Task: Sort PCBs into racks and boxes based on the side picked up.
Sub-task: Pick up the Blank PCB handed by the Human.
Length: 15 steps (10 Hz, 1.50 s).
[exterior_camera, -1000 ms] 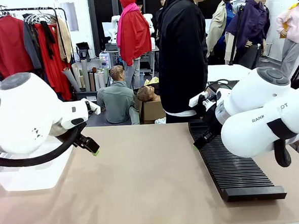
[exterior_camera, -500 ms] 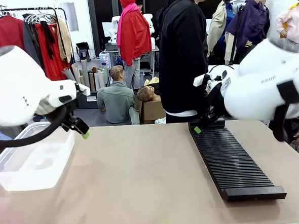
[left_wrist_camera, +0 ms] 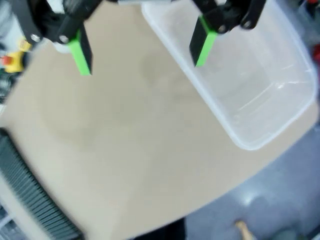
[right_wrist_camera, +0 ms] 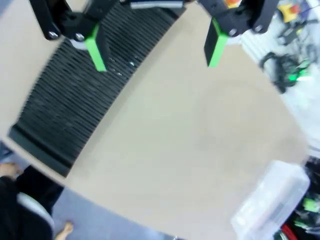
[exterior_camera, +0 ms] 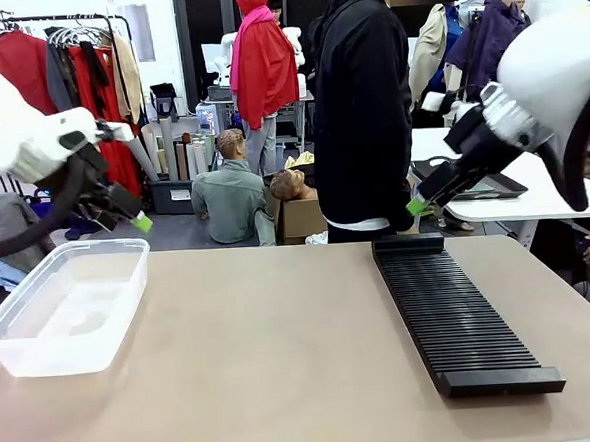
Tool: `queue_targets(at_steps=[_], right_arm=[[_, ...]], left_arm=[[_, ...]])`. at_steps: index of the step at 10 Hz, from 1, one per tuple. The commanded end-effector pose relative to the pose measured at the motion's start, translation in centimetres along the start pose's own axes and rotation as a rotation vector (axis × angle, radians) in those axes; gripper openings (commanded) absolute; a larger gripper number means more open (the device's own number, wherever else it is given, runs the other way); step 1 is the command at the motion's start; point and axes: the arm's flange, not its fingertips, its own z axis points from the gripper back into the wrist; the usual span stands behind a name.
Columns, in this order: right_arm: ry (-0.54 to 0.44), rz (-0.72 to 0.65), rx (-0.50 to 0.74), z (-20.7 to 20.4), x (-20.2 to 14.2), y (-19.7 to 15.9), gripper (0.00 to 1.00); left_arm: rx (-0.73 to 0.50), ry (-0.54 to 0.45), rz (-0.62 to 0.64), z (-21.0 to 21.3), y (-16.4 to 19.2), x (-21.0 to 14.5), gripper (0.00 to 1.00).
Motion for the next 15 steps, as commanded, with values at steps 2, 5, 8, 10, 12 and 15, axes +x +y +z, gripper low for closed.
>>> queue_targets(at_steps=[2, 5, 8, 10, 12, 15], right_arm=[[-0.058, -0.093, 0.165, 3.2, -1.2, -3.8, 1.00], [-0.145, -0.159, 0.259, 7.4, -3.1, -6.9, 1.00], [-0.284, -0.233, 0.284, 11.7, -6.0, -8.6, 1.00], [-0.353, -0.267, 0.286, 13.3, -7.8, -9.5, 1.00], [-0.391, -0.300, 0.312, 14.1, -9.3, -10.9, 1.00], [-0.446, -0.329, 0.351, 15.0, -11.6, -12.4, 1.00]], left_arm=[[-0.280, -0.111, 0.123, 4.2, 4.4, -1.7, 1.00], [-0.367, -0.200, 0.209, 7.9, 8.0, -3.8, 1.00], [-0.378, -0.233, 0.309, 10.7, 10.8, -5.0, 1.00], [-0.383, -0.272, 0.338, 12.0, 12.2, -5.6, 1.00], [-0.394, -0.296, 0.318, 12.7, 12.4, -6.1, 1.00], [-0.402, -0.304, 0.315, 13.2, 12.6, -6.4, 1.00]])
